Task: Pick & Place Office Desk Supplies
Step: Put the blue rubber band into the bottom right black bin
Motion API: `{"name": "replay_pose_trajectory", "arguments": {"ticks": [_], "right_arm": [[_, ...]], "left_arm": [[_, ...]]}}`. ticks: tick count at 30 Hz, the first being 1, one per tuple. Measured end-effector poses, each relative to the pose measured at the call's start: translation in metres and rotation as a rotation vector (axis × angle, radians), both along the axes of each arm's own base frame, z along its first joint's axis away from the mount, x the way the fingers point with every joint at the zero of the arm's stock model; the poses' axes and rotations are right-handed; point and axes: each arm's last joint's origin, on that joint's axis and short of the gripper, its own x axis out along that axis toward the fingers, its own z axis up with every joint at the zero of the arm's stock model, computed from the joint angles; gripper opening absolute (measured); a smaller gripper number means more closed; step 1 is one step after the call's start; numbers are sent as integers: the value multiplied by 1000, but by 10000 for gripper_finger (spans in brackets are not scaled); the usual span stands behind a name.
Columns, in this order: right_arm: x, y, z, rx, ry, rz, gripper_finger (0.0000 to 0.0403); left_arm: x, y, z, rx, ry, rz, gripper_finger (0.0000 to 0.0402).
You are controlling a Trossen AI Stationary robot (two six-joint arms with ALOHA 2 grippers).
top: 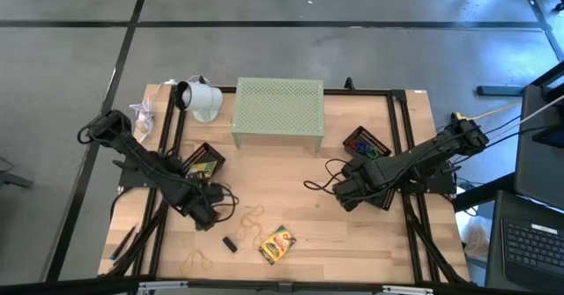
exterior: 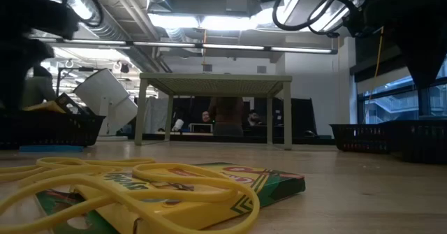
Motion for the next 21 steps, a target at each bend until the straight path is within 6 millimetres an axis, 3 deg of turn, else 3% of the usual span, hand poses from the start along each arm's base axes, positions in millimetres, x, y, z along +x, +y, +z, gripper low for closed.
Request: {"name": "replay_pose_trajectory", "arguments": {"ticks": [8, 14, 21], "right_arm": [[0, 0, 0, 0, -4, -4, 207], [2, 1, 0, 8, -24, -7, 210], [5, 2, -1, -2, -64, -4, 206]], "left_arm": [[-7, -18, -10, -125, -38, -94, 183], [-16, -12, -35, -140, -38, -104, 183], [-19, -9, -46, -140, -65, -157, 181]]}}
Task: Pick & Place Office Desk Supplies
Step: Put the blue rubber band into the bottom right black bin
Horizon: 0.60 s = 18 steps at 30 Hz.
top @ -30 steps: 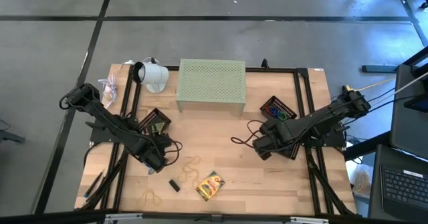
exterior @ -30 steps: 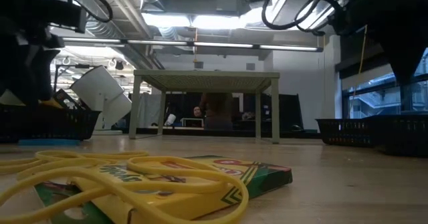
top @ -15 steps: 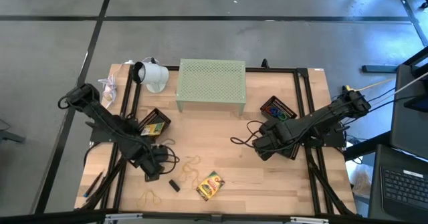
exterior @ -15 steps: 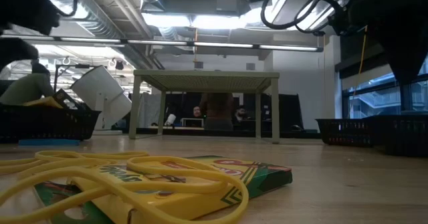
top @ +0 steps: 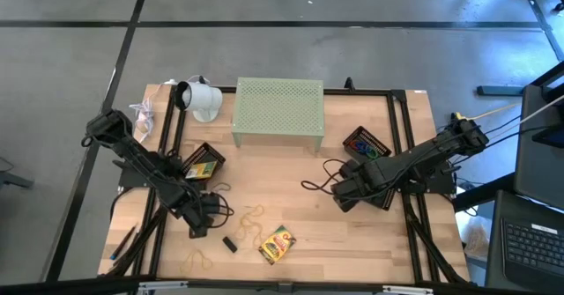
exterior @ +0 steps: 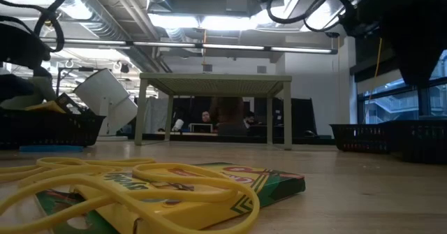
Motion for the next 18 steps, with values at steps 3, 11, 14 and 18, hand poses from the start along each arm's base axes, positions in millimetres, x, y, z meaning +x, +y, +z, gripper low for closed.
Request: {"name": "replay_pose_trajectory", "arguments": {"ticks": [3, 11, 14, 18], "right_arm": [[1, -1, 0, -39, -25, 3, 206], [2, -1, 0, -52, -34, 4, 206], [3, -1, 0, -54, -46, 4, 206], [9, 0, 0, -89, -127, 5, 206]], "left_arm": [[0, 1, -2, 11, -27, -12, 167], [2, 2, -2, 45, -62, -22, 54], [4, 3, -2, 53, -69, -22, 10], [6, 7, -1, 55, -74, 2, 2]]}}
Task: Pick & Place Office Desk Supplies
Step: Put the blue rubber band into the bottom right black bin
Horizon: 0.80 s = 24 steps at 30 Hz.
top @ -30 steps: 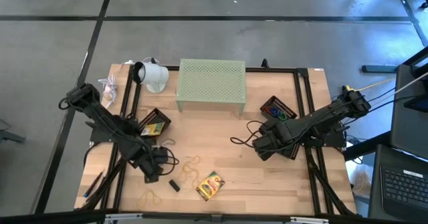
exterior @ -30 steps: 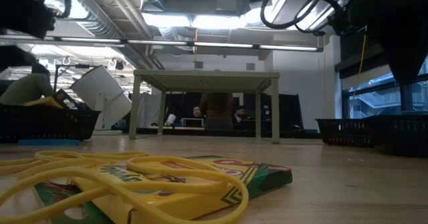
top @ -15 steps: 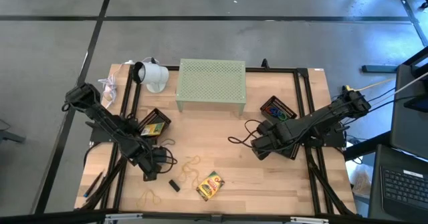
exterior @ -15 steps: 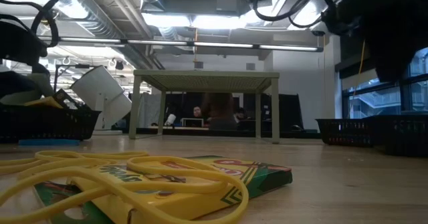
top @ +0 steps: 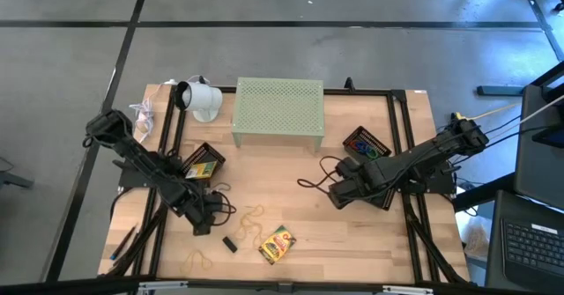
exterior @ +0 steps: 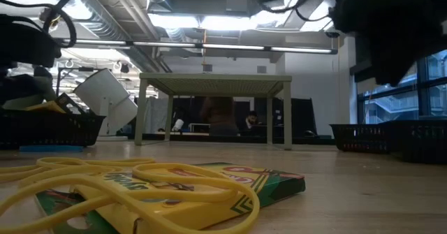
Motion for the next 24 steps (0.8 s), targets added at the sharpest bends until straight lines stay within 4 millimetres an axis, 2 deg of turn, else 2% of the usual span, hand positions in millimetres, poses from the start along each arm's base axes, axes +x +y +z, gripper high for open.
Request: {"name": "replay_pose_trajectory", "arguments": {"ticks": [5, 12, 18, 24], "right_arm": [[15, 6, 2, 42, -142, 102, 206], [38, 14, 10, 37, -403, 199, 206], [54, 16, 21, -60, -616, 195, 206], [69, 19, 36, -126, -820, 268, 206]], "left_arm": [[6, 1, 11, -17, -47, -5, 2], [22, -3, 50, 29, -240, -75, 2], [33, -4, 85, 181, -447, -82, 2], [47, -10, 110, 348, -662, -112, 2]]}}
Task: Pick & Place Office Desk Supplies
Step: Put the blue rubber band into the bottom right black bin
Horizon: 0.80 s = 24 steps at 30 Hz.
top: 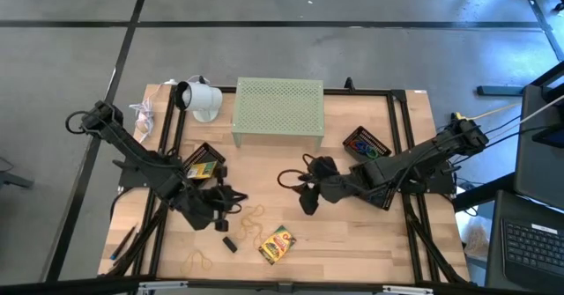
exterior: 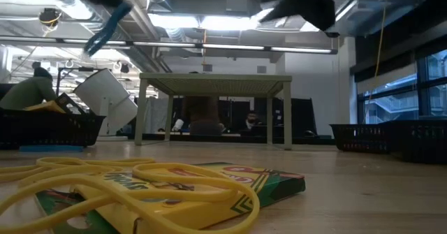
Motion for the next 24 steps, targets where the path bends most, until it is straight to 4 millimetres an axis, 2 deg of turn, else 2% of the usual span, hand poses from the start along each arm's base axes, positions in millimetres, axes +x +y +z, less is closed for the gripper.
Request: {"name": "replay_pose_trajectory", "arguments": {"ticks": [6, 11, 16, 19, 24], "right_arm": [[10, -1, 12, -150, -108, 136, 206], [17, 4, 16, -377, -158, 402, 206], [33, 15, 12, -546, -302, 631, 206], [42, 20, 9, -630, -395, 679, 206], [53, 19, 6, -684, -481, 651, 206]], "left_arm": [[12, -7, 22, 109, -210, -14, 2], [17, -10, 39, 154, -342, -19, 2], [20, -13, 54, 176, -447, -65, 2], [20, -14, 60, 186, -488, -103, 1], [20, -15, 65, 205, -523, -124, 2]]}}
